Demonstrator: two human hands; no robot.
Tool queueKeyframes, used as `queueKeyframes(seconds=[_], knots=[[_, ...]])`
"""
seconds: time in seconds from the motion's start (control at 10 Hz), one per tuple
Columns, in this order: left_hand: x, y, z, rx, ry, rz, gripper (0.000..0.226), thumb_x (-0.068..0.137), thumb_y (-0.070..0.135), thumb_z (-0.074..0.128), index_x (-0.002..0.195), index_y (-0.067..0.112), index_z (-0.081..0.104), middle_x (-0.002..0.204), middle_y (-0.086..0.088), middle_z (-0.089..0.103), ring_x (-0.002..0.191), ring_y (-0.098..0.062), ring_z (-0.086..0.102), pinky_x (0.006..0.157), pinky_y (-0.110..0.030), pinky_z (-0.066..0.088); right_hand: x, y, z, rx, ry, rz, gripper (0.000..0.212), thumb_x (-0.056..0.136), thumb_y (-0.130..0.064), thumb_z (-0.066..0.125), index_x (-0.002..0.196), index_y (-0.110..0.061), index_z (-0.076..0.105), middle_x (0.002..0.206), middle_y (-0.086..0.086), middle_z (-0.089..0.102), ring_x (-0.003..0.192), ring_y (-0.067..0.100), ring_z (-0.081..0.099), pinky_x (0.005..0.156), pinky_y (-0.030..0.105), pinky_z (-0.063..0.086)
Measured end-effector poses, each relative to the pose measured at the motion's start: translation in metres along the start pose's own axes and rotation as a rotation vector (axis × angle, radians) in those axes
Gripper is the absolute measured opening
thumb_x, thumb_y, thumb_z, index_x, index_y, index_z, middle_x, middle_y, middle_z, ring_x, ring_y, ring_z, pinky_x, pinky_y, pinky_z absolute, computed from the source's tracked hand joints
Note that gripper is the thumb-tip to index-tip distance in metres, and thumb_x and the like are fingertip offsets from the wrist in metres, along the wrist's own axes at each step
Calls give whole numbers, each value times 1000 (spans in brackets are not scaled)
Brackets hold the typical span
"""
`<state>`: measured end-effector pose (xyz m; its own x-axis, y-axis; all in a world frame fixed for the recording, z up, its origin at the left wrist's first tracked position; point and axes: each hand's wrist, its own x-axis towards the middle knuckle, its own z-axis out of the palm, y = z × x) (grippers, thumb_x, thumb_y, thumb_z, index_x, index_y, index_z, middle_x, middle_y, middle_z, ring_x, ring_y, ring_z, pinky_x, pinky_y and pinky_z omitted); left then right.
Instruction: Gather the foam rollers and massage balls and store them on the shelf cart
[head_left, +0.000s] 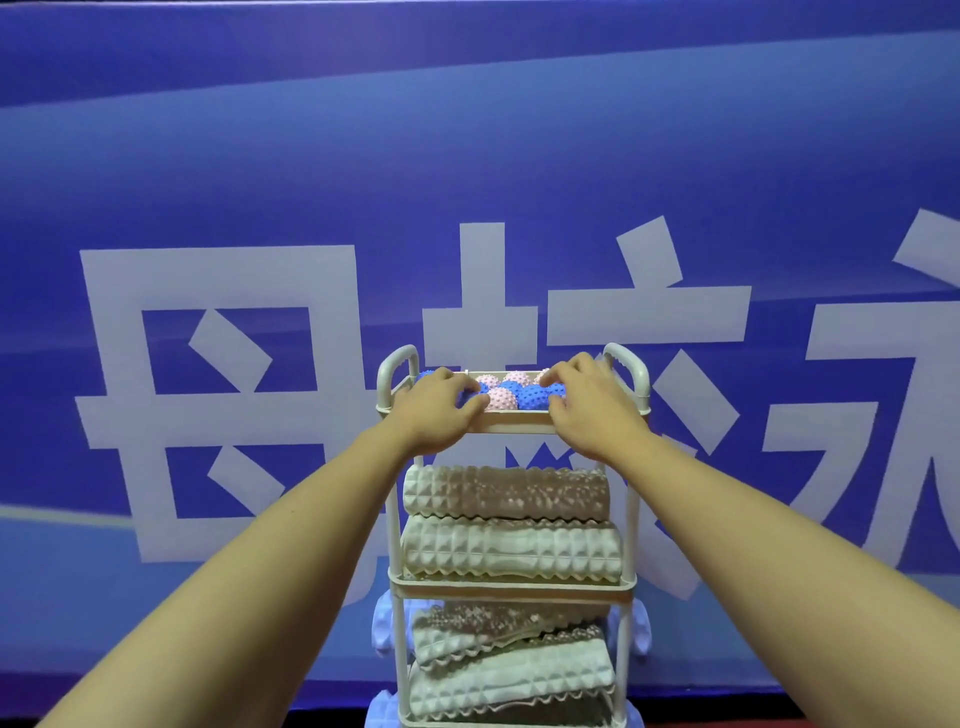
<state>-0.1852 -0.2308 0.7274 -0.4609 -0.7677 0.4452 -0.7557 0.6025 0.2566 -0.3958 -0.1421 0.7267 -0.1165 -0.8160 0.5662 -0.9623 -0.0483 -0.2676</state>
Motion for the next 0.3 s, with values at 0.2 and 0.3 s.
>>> queueKeyframes(seconds=[0.2, 0.3], knots=[[-22, 3, 4, -105, 97, 11, 54, 106, 49, 42, 154, 24, 40, 143, -4, 45, 129, -19, 50, 99, -36, 53, -23, 4, 0, 24, -3, 94, 25, 104, -34, 44, 119, -24, 61, 113, 1, 69, 99, 20, 64, 80, 45, 58], [-30, 2, 0, -47, 118, 31, 54, 105, 51, 41, 152, 24, 42, 148, -3, 50, 133, -24, 50, 107, -43, 48, -34, 3, -4, -12, -19, 26, 29, 105, -36, 41, 121, -23, 62, 115, 0, 68, 102, 21, 62, 85, 43, 55]])
